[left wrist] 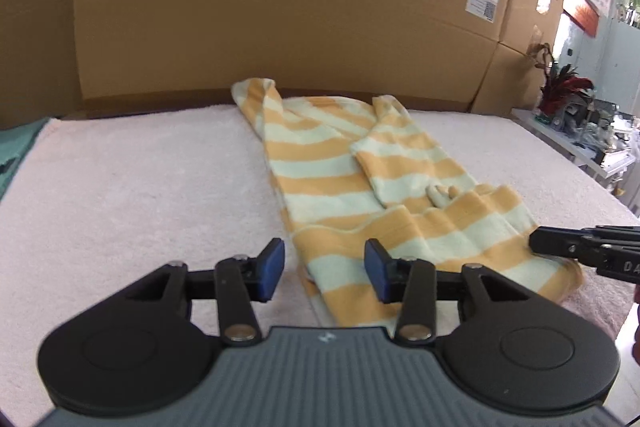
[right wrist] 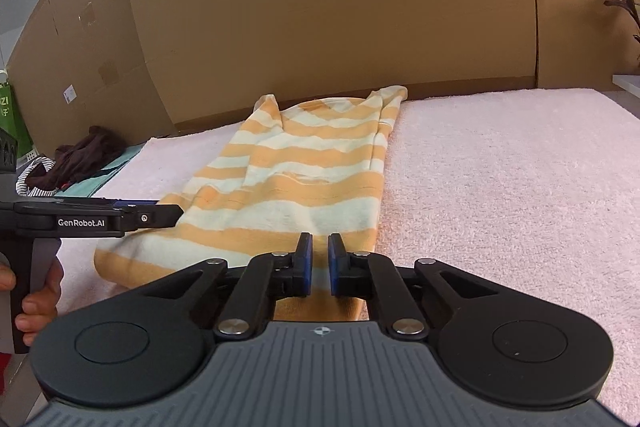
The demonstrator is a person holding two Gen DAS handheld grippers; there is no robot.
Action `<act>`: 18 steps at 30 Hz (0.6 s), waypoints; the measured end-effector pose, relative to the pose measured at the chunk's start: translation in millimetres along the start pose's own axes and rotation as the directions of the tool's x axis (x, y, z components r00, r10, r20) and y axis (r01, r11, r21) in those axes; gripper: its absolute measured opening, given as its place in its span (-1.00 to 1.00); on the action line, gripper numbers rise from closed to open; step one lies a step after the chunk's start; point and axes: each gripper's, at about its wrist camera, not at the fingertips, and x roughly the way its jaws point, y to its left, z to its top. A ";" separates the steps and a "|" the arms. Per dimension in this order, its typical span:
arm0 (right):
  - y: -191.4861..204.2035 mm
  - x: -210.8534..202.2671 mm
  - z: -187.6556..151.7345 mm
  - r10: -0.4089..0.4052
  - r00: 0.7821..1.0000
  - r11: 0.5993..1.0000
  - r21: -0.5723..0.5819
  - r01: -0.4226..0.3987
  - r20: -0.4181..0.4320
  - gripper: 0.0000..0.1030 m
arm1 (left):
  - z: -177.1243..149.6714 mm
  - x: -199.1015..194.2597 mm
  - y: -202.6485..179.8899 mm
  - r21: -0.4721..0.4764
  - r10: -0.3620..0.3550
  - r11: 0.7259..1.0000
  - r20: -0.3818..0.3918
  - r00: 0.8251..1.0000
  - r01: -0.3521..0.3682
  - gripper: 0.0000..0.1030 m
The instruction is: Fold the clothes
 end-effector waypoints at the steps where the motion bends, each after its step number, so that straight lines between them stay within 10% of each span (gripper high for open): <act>1: 0.3 -0.1 2.0 0.005 1.000 1.000 0.003 -0.005 0.010 -0.78 | 2.8 -3.2 -2.1 0.000 -0.012 1.000 0.021 1.000 0.012 -0.26; 6: 21.2 26.4 15.1 0.058 0.998 0.997 -0.046 -0.058 0.008 -0.76 | 8.8 14.4 -28.4 0.059 -0.057 0.997 0.008 0.998 0.057 -0.19; 11: 4.5 44.3 22.7 0.034 0.998 0.995 0.093 -0.029 -0.047 -0.74 | 7.4 28.7 -23.7 0.036 -0.004 0.999 -0.048 0.999 0.006 0.32; 18: -18.0 -30.0 -10.6 -0.043 0.997 0.998 0.041 0.040 0.071 -0.57 | -28.0 -45.9 5.2 -0.016 -0.034 0.999 0.095 0.995 0.036 0.48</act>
